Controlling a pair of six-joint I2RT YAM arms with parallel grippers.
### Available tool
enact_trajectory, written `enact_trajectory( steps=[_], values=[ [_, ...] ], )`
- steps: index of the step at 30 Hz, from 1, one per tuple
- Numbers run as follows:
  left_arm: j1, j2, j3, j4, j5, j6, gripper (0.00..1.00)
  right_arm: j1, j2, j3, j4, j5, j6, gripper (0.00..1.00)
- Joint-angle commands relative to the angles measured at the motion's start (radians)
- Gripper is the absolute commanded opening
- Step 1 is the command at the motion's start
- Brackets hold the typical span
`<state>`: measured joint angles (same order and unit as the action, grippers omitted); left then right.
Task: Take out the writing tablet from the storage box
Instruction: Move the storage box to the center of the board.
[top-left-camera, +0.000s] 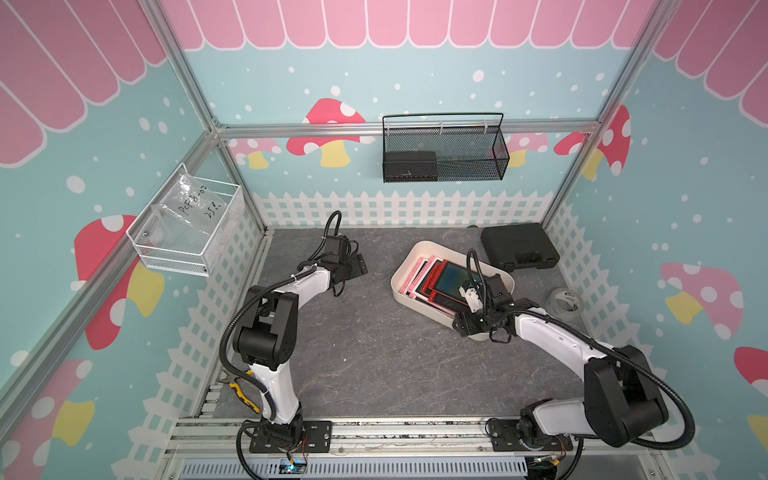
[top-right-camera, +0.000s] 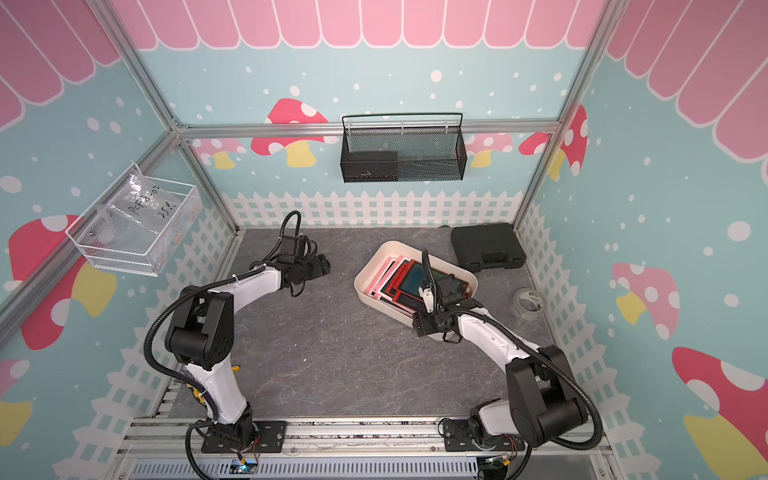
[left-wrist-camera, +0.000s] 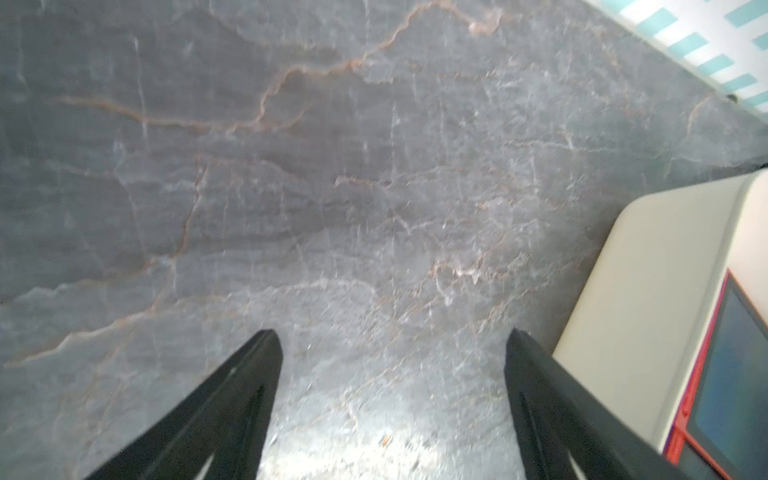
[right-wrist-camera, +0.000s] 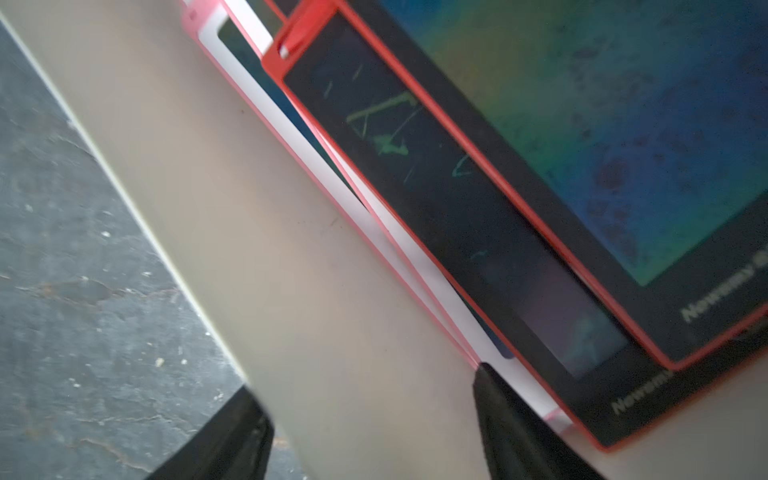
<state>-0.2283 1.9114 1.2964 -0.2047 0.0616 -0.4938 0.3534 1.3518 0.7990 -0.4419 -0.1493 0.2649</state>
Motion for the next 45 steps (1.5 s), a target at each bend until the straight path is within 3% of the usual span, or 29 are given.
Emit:
enact_trajectory(
  steps=[1,7,12,19,26,34,45],
  values=[
    [-0.040,0.058,0.072,0.014,0.019,-0.003,0.85,-0.001,-0.057,0.043,-0.004,0.013,0.051,0.84],
    [-0.090,0.177,0.179,0.017,0.021,0.006,0.85,-0.014,-0.057,0.114,0.037,0.085,0.067,0.88],
    [-0.110,0.258,0.265,-0.017,0.033,0.014,0.83,-0.062,-0.038,0.139,0.116,0.075,0.072,0.90],
    [-0.177,0.348,0.379,-0.111,0.016,0.058,0.83,-0.200,-0.023,0.123,0.279,-0.011,0.123,0.93],
    [-0.251,0.338,0.361,-0.134,-0.002,0.071,0.82,-0.355,0.071,0.143,0.375,-0.065,0.160,0.95],
    [-0.264,0.293,0.313,-0.148,-0.049,0.086,0.82,-0.397,0.191,0.163,0.381,0.045,0.151,0.94],
    [-0.263,0.257,0.295,-0.156,-0.036,0.095,0.82,-0.407,0.041,0.054,0.330,0.214,0.102,0.85]
  ],
)
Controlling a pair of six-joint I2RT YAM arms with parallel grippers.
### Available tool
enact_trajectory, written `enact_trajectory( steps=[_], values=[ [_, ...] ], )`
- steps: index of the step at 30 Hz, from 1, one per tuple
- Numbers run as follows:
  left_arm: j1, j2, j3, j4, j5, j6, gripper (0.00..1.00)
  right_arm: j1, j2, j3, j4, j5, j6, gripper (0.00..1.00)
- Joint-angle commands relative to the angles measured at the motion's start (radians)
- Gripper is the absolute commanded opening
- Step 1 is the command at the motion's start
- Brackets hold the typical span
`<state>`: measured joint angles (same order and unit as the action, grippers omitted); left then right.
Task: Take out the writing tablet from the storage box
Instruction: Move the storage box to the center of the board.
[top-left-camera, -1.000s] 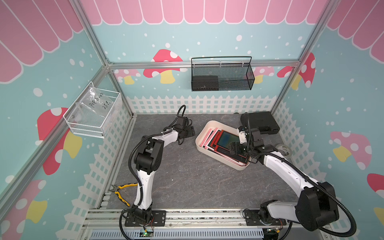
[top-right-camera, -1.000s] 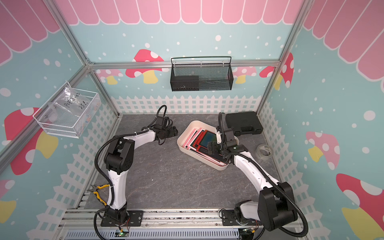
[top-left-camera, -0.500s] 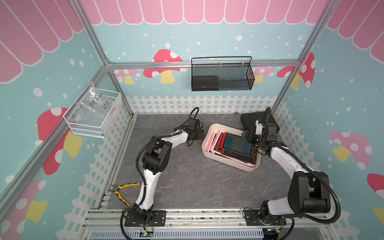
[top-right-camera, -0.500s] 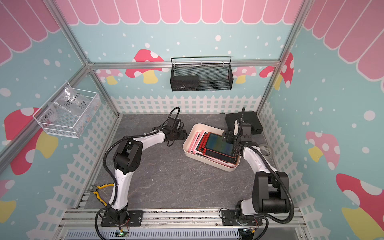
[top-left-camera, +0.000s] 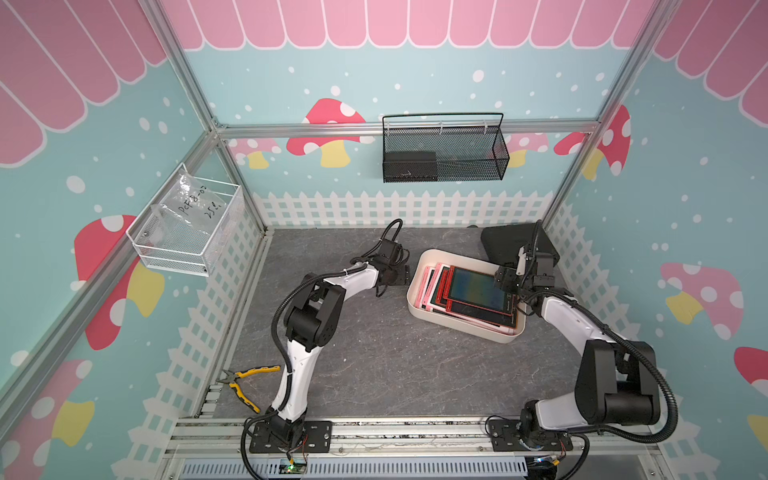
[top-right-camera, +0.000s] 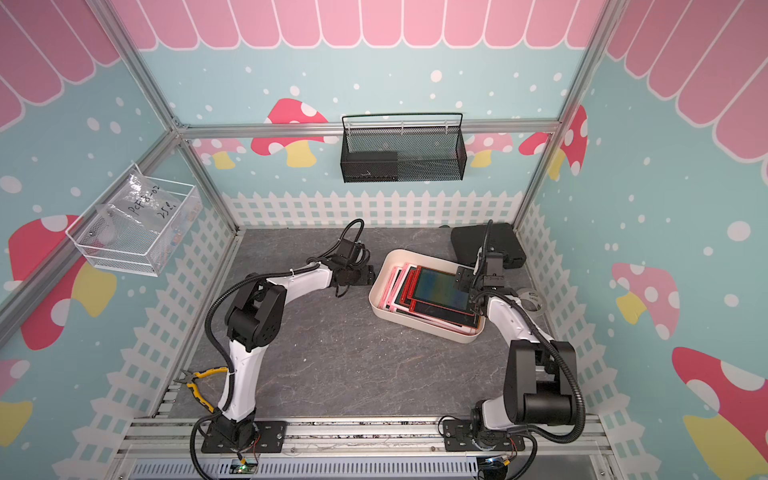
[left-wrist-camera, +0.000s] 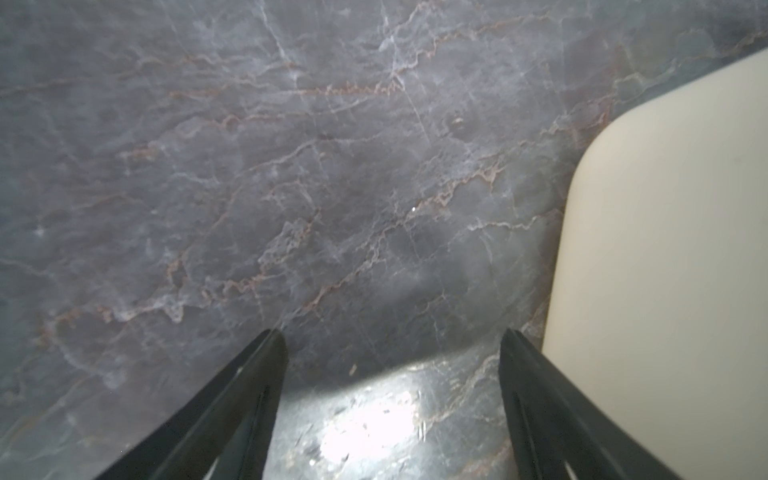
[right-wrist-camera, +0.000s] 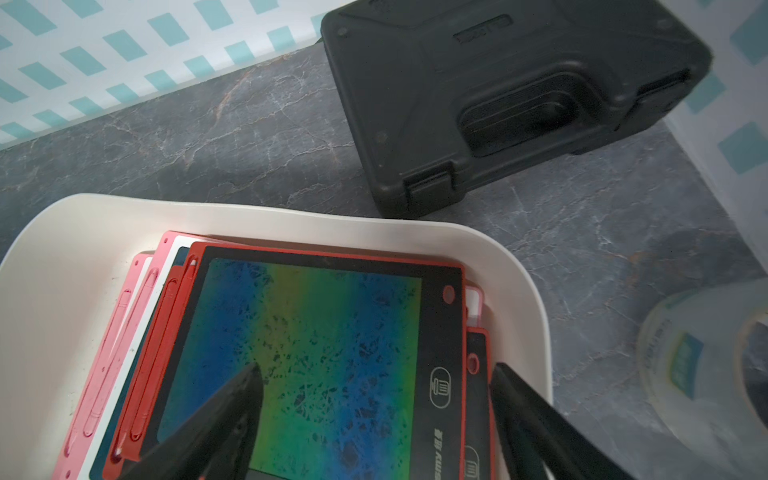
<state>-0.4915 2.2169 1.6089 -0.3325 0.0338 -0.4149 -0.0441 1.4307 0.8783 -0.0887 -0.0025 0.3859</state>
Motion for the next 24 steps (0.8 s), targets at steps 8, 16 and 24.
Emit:
enact_trajectory(
  steps=[8,16,24],
  values=[
    [-0.006,-0.077,-0.037,-0.028,0.019,0.014,0.78,-0.057,-0.029,-0.077,-0.039,0.037,-0.016,0.69],
    [-0.036,-0.118,-0.076,-0.027,0.029,0.011,0.77,-0.099,-0.018,-0.112,-0.045,0.008,-0.028,0.56],
    [-0.068,-0.123,-0.095,-0.025,0.032,0.003,0.76,-0.114,0.048,-0.117,-0.037,-0.029,-0.044,0.46]
  ],
)
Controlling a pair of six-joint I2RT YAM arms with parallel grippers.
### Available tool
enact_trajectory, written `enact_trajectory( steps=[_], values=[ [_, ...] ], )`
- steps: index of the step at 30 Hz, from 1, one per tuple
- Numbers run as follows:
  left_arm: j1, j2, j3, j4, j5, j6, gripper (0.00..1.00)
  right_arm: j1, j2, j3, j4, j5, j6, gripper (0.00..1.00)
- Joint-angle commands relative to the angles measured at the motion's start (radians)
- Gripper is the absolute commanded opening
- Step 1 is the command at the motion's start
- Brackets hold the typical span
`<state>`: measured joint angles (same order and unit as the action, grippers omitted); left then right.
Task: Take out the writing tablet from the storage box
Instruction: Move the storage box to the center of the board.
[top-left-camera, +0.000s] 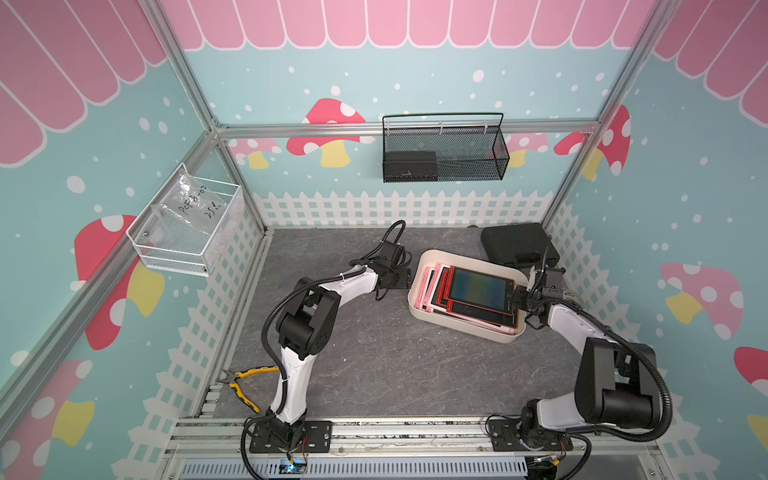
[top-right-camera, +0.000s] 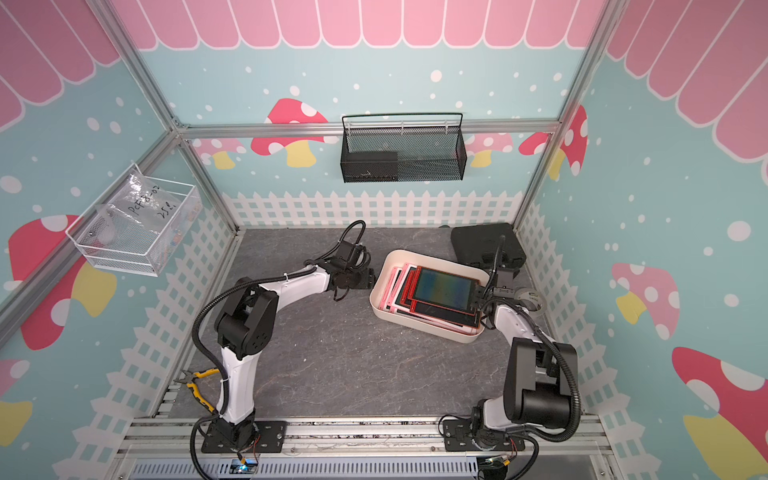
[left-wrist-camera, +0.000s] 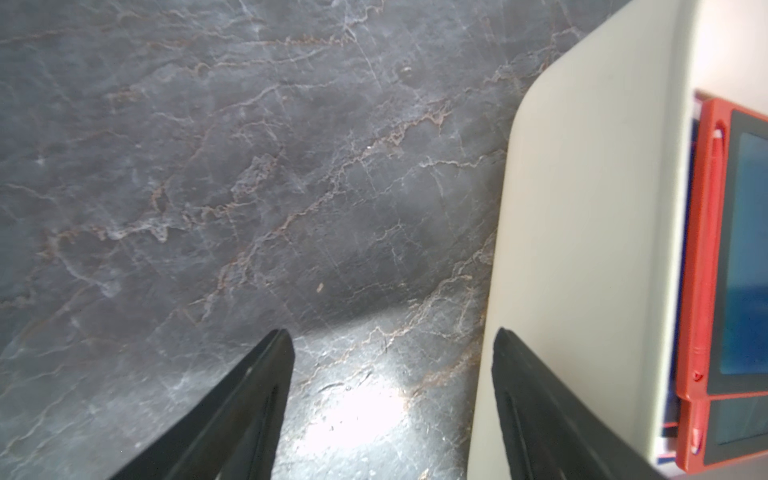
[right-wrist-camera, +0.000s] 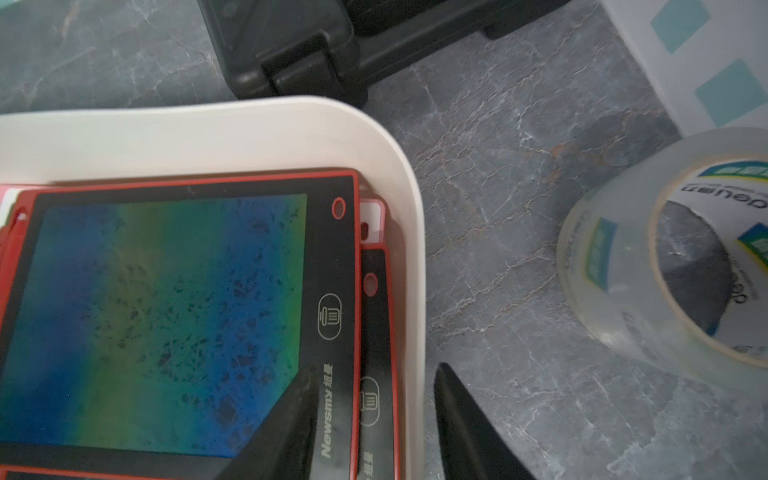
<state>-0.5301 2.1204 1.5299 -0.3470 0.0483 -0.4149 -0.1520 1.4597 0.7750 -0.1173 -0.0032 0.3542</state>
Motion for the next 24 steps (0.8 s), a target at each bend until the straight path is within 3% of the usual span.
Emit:
enact_trajectory(
  steps=[1,7,15,21,24],
  values=[
    [-0.033,-0.027,-0.018,-0.011,0.019,0.003,0.76,-0.006,0.018,-0.015,-0.008,-0.033,-0.012,0.44],
    [-0.068,-0.040,-0.041,-0.005,0.029,-0.005,0.76,-0.010,-0.025,-0.059,-0.028,-0.027,-0.008,0.35],
    [-0.140,-0.117,-0.161,0.052,0.039,-0.045,0.75,-0.019,-0.122,-0.151,-0.053,-0.081,0.007,0.32],
    [-0.236,-0.178,-0.237,0.073,0.014,-0.067,0.75,-0.021,-0.286,-0.210,-0.134,-0.047,0.034,0.36],
    [-0.279,-0.197,-0.271,0.085,-0.003,-0.084,0.75,-0.021,-0.345,-0.233,-0.137,-0.093,0.065,0.39]
  ],
)
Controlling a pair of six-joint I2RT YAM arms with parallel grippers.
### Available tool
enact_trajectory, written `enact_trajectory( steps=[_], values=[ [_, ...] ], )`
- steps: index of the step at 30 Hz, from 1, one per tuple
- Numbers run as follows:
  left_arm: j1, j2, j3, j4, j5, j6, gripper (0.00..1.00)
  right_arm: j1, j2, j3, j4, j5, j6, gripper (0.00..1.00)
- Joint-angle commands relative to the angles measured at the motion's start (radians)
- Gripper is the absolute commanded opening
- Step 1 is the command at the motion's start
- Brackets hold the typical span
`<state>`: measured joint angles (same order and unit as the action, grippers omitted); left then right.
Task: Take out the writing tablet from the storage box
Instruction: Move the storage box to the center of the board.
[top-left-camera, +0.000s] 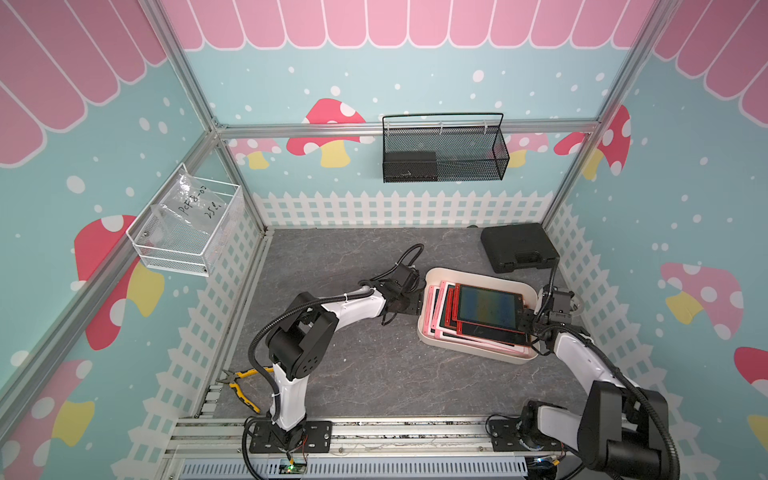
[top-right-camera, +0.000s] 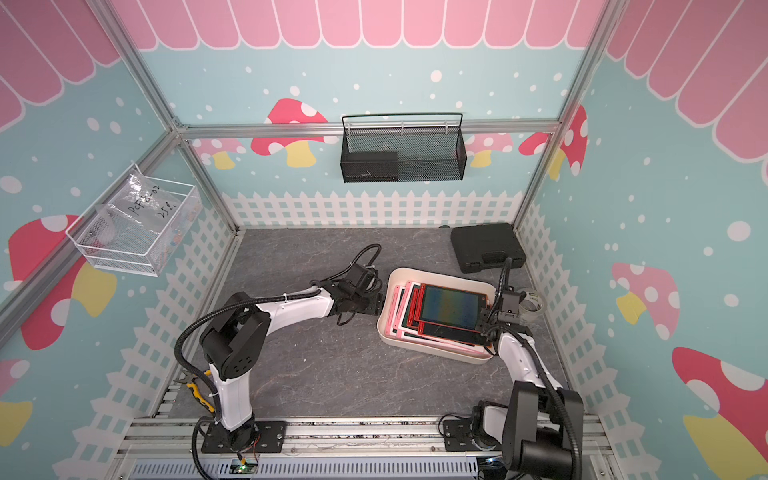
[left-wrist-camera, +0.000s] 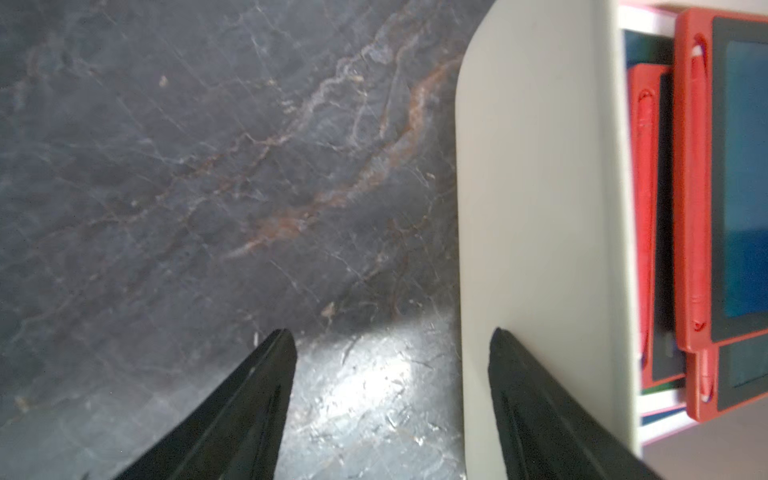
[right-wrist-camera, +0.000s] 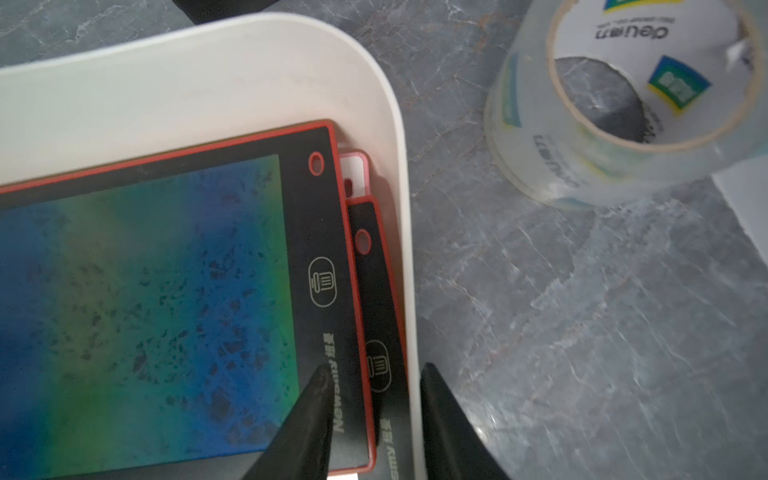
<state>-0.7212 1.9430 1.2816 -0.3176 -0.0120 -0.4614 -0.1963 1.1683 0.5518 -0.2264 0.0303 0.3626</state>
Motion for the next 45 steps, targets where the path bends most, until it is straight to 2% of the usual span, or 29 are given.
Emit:
enact_trajectory(
  steps=[1,4,6,15,21,26,29,34,38,41,45],
  values=[
    [-0.098,-0.027,-0.037,0.063,0.053,-0.048,0.75,0.022,-0.061,-0.014,-0.034,-0.128,0.067,0.41],
    [-0.129,-0.049,-0.085,0.089,0.054,-0.080,0.74,0.020,-0.089,-0.034,-0.042,-0.119,0.099,0.52],
    [-0.153,-0.063,-0.110,0.098,0.049,-0.099,0.74,0.017,-0.114,-0.045,-0.042,-0.097,0.114,0.62],
    [-0.202,-0.053,-0.105,0.105,0.025,-0.113,0.73,0.005,-0.134,-0.017,-0.040,-0.086,0.096,0.75],
    [-0.205,-0.008,-0.066,0.104,0.038,-0.115,0.73,0.005,-0.141,0.001,-0.015,-0.092,0.080,0.80],
    [-0.205,0.011,-0.034,0.061,0.006,-0.115,0.73,0.005,-0.117,0.026,0.011,-0.096,0.070,0.82],
    [-0.200,-0.026,-0.043,0.017,-0.057,-0.112,0.75,0.005,-0.098,0.042,0.025,-0.108,0.057,0.85],
    [-0.165,-0.123,-0.080,-0.049,-0.138,-0.103,0.75,0.004,-0.054,0.080,0.024,-0.075,0.024,0.85],
    [-0.122,-0.187,-0.085,-0.122,-0.184,-0.113,0.75,0.004,-0.021,0.104,0.030,-0.097,0.017,0.85],
    [-0.124,-0.252,-0.077,-0.127,-0.150,-0.104,0.74,0.001,-0.014,0.124,0.033,-0.073,0.002,0.85],
    [-0.163,-0.248,0.026,-0.126,0.034,-0.069,0.74,-0.025,0.014,0.163,0.030,-0.068,0.006,0.86]
  ],
)
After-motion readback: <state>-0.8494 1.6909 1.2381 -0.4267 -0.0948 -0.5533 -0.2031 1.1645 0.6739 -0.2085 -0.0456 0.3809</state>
